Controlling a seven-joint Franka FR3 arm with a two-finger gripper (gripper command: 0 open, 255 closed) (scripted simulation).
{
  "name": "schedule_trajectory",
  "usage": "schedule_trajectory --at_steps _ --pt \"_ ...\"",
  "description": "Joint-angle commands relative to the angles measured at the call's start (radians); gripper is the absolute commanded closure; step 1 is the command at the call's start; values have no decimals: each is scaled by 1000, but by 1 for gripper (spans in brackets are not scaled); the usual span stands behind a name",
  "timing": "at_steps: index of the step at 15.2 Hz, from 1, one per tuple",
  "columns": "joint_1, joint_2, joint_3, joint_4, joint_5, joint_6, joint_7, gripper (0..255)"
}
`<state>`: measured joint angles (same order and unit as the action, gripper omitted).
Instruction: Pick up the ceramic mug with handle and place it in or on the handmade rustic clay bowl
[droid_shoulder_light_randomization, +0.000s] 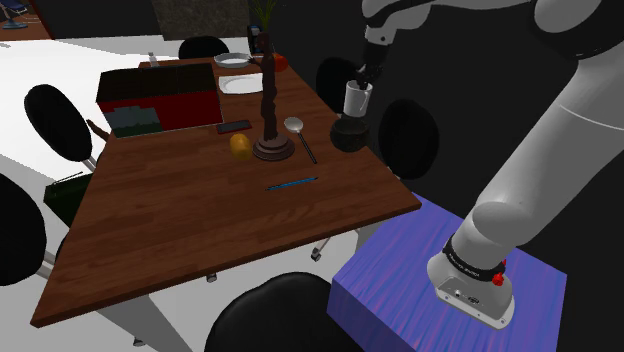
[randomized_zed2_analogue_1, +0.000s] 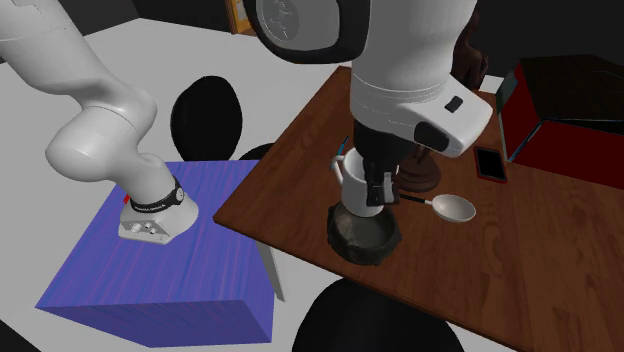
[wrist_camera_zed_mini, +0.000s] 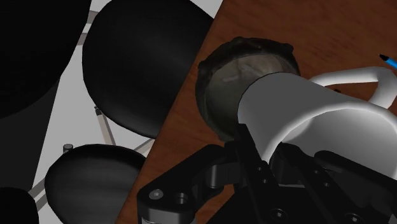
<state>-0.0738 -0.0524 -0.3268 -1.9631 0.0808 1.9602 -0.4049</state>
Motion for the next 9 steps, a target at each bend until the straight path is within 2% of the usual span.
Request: schedule_trajectory --at_steps 1,9 --pt "1 3 1 -26 2 30 -1 255" --pt "0 29 -1 -99 16 127 -17 255"
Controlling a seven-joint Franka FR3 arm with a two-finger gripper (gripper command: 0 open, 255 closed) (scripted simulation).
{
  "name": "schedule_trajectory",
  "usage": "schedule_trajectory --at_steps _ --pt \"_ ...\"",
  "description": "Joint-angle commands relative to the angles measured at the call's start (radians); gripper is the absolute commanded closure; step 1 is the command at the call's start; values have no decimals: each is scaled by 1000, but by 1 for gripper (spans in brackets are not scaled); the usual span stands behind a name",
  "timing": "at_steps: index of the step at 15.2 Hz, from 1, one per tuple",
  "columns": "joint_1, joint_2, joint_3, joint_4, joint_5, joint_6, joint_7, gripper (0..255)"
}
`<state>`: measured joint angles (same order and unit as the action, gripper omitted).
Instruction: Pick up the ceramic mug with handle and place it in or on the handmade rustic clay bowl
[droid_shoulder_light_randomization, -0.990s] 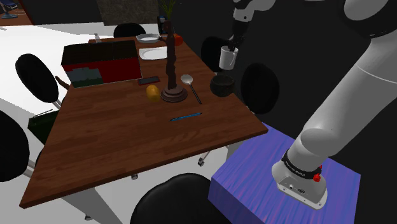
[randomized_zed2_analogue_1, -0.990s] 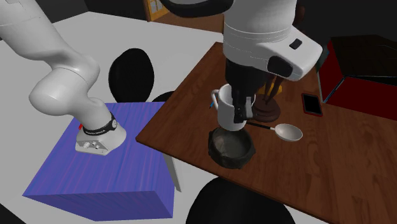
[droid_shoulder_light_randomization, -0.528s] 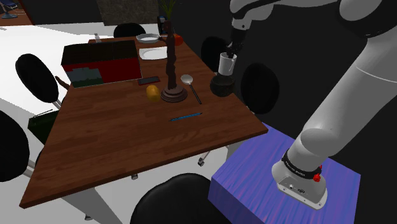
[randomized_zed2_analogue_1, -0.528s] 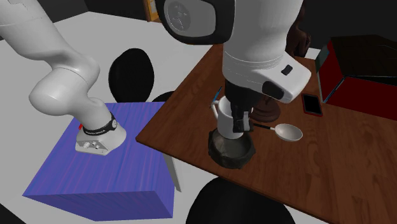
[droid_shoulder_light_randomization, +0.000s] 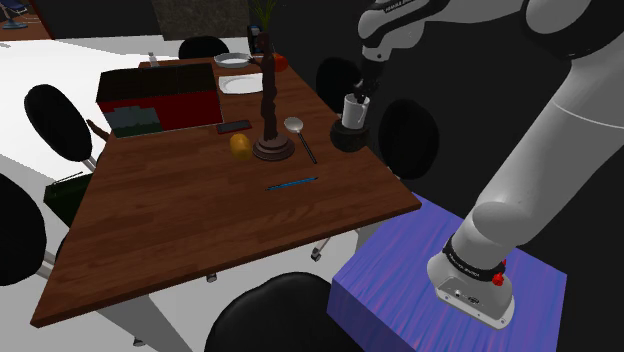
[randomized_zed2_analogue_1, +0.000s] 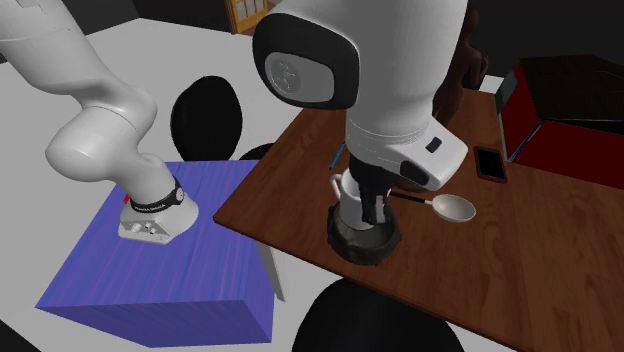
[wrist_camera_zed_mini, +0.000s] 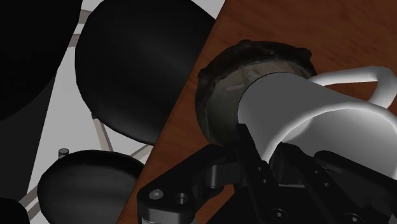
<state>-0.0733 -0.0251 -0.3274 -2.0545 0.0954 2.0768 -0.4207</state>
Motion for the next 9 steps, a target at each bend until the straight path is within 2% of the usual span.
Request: schedule_trajectory --at_steps 1,8,9 --pt "0 2 0 -8 2 11 -2 255" --pt "0 2 0 -8 2 11 -2 255" --pt "0 2 0 -8 2 11 -2 0"
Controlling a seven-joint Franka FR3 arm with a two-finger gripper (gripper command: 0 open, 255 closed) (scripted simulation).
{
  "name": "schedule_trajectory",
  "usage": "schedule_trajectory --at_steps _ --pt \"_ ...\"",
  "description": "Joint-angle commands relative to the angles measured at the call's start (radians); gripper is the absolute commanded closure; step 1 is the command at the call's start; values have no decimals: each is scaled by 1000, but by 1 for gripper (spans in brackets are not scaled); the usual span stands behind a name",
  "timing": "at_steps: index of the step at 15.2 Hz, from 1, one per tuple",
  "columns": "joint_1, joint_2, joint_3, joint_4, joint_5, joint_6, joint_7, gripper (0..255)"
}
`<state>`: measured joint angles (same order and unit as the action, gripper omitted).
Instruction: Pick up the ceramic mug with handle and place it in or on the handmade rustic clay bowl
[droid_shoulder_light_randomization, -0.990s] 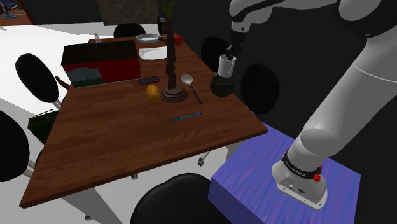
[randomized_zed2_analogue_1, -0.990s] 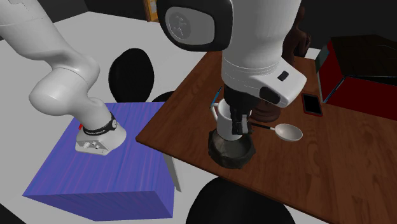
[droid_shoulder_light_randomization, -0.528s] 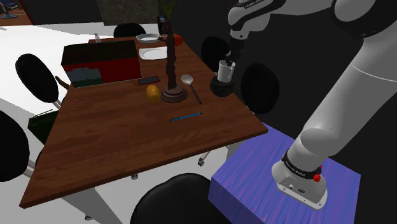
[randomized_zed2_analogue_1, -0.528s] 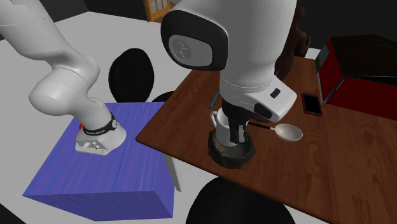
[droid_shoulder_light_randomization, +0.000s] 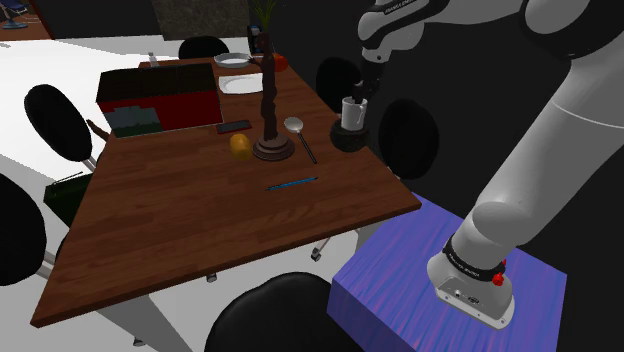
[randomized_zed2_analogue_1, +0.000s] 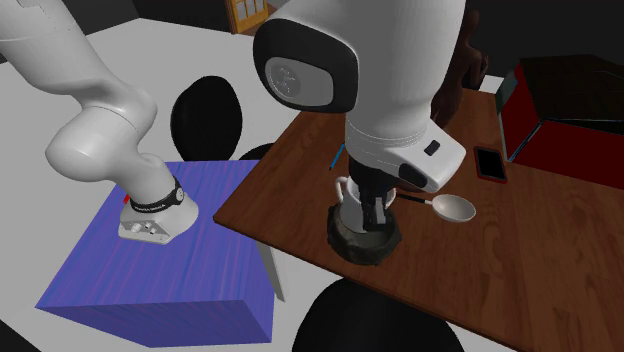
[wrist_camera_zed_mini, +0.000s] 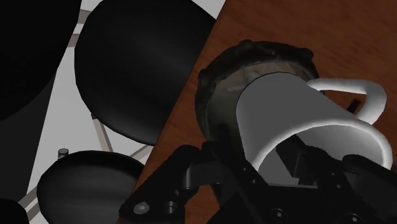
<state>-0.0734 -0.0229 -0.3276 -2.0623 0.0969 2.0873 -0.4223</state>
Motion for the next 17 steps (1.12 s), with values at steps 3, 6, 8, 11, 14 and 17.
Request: schedule_trajectory --at_steps 3,6,8,11,14,17 --pt "0 0 0 0 0 0 0 0" --pt "-1 -12 -1 21 -6 -32 4 0" --pt "-2 -33 -1 66 -16 -96 11 0" --pt "-3 -39 -2 85 -19 -122 13 0" --pt "-3 -39 -2 85 -19 -122 13 0" --pt "-3 -39 -2 85 -19 -122 13 0"
